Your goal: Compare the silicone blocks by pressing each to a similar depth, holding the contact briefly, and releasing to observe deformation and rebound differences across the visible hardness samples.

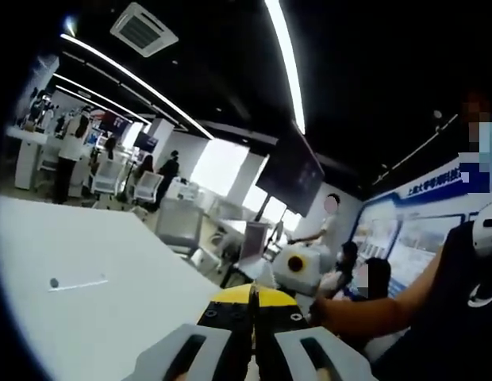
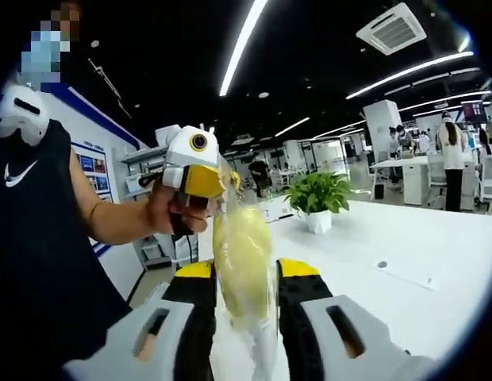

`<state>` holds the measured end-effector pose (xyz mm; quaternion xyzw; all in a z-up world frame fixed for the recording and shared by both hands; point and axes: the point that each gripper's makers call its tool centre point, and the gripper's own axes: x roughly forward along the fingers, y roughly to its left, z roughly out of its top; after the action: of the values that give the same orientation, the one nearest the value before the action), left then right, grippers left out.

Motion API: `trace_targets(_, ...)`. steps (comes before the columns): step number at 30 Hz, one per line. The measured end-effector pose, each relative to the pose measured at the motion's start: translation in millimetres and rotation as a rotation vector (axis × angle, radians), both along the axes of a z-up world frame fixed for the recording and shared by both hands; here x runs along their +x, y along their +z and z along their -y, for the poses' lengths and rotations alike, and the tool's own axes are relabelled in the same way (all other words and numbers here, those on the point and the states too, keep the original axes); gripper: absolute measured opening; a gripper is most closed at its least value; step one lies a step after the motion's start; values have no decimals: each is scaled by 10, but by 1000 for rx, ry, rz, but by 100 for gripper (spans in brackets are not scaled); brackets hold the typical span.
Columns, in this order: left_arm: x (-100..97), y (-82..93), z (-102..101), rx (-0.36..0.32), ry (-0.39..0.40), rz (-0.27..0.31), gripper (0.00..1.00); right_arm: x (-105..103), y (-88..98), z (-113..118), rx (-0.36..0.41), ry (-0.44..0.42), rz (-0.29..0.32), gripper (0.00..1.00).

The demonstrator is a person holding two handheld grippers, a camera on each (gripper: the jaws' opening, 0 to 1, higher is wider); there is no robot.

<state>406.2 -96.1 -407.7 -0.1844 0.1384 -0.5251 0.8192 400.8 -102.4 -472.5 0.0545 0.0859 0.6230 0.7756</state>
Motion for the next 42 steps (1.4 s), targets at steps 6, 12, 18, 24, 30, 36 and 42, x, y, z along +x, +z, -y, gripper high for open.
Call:
trace_targets(6, 51, -75, -58, -13, 26, -21, 0, 106, -85, 171, 33, -96, -2, 77)
trace_targets(12, 77, -105, -75, -31, 36, -40, 0, 209, -187, 426, 26, -203, 2, 96)
trace_targets(18, 119, -132, -84, -47, 43, -55, 0, 247, -240, 778, 22, -312, 34, 96)
trace_targets(24, 126, -218, -99, -66, 65, -78, 0, 234, -368, 1035, 13, -392, 22, 96)
trace_targets(30, 114, -420, -150, -80, 92, -127, 0, 138, -781, 1194, -169, -471, 107, 97)
trace_targets(36, 112, -605, -235, -101, 127, -172, 0, -57, -1081, 1186, -165, -493, 55, 97)
trace_targets(42, 97, -762, -307, -150, 168, -226, 0, -193, -1388, 1286, -202, -538, 41, 97)
